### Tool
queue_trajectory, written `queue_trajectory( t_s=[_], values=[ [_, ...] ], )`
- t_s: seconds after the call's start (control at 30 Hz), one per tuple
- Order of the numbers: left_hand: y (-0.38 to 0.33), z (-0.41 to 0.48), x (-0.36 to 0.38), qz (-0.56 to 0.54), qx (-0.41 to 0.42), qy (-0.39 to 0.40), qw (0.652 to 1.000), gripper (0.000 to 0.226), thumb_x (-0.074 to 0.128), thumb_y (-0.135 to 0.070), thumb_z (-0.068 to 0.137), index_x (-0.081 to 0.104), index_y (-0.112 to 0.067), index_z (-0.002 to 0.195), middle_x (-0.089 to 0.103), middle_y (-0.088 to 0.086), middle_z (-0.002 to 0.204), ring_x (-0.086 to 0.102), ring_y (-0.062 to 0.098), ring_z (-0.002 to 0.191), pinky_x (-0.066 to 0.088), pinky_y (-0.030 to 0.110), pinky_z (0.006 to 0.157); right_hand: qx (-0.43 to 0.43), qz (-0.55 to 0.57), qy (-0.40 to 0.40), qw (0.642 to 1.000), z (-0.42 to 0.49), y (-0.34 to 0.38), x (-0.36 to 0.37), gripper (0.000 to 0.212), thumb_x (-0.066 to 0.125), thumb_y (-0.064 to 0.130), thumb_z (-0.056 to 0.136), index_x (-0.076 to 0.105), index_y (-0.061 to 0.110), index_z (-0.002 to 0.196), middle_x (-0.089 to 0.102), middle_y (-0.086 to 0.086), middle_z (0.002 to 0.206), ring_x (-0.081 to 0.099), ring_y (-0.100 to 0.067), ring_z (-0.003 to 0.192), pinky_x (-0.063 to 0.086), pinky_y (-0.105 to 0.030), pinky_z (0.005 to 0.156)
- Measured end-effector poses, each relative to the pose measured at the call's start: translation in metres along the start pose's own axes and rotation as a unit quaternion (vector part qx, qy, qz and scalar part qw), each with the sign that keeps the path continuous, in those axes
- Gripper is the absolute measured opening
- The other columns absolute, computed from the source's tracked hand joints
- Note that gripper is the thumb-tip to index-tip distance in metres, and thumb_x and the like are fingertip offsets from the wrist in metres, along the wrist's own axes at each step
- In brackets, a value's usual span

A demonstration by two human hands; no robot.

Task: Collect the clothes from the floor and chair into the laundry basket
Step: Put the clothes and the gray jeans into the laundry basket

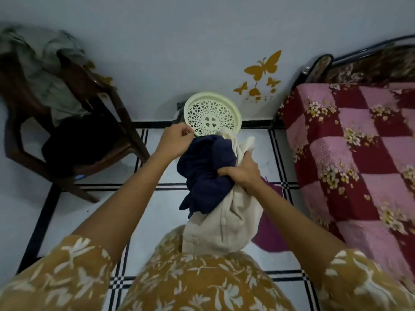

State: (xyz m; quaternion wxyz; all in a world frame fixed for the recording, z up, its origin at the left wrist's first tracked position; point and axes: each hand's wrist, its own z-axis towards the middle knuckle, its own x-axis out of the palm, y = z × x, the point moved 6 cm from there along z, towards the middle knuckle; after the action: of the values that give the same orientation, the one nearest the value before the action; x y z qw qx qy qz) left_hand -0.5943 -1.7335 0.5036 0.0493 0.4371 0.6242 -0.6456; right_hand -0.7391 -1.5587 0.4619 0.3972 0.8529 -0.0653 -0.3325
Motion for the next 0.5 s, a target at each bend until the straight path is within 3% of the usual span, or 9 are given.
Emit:
queue_trajectory(
  t_s=[0.1,0.2,0.33,0.43,0.5],
  values=[
    [0.019,0.075,0.017,-0.041,-0.055,-0.028,0.997,0.017,0.053,-0.015,0.085,0.069,-0.009,0.088,0.068,0.003,0.089,0.060,0.018,0.084,0.044,0.027,0.069,-0.005,-0.023,-0.006,1.000,0.079,0.037,-0.015,0.088,0.083,0.039,0.056,0.039,0.019,0.129,0.055,-0.001,0.111,0.056,-0.027,0.103,0.048,-0.038,0.084],
    [0.046,0.168,0.033,-0.063,-0.141,-0.067,0.986,0.016,0.048,-0.012,0.083,0.060,-0.004,0.076,0.061,0.007,0.079,0.054,0.021,0.074,0.036,0.027,0.054,-0.004,-0.031,-0.009,0.999,0.176,0.072,-0.024,0.093,0.083,0.038,0.058,0.037,0.017,0.135,0.055,-0.003,0.113,0.057,-0.030,0.108,0.047,-0.036,0.082],
    [0.079,0.274,0.066,-0.061,-0.228,-0.055,0.970,0.014,0.050,-0.012,0.087,0.055,-0.007,0.075,0.055,0.008,0.076,0.054,0.028,0.080,0.039,0.031,0.066,0.023,-0.054,-0.026,0.998,0.285,0.105,-0.029,0.098,0.081,0.044,0.048,0.039,0.016,0.132,0.059,-0.007,0.120,0.058,-0.031,0.107,0.052,-0.041,0.086],
    [0.111,0.337,0.095,-0.037,-0.284,-0.008,0.958,0.025,0.053,-0.015,0.090,0.062,0.006,0.100,0.064,0.022,0.099,0.061,0.038,0.097,0.041,0.034,0.071,0.050,-0.042,-0.013,0.998,0.356,0.122,-0.026,0.094,0.080,0.044,0.045,0.042,0.016,0.126,0.060,-0.005,0.116,0.058,-0.025,0.096,0.053,-0.039,0.081],
    [0.143,0.378,0.117,-0.028,-0.317,-0.014,0.948,0.028,0.055,-0.010,0.089,0.059,0.012,0.106,0.063,0.029,0.109,0.060,0.042,0.101,0.042,0.038,0.076,0.070,-0.047,0.002,0.996,0.414,0.122,-0.016,0.094,0.080,0.044,0.042,0.043,0.018,0.124,0.061,-0.002,0.111,0.059,-0.022,0.091,0.054,-0.039,0.080]
  ],
)
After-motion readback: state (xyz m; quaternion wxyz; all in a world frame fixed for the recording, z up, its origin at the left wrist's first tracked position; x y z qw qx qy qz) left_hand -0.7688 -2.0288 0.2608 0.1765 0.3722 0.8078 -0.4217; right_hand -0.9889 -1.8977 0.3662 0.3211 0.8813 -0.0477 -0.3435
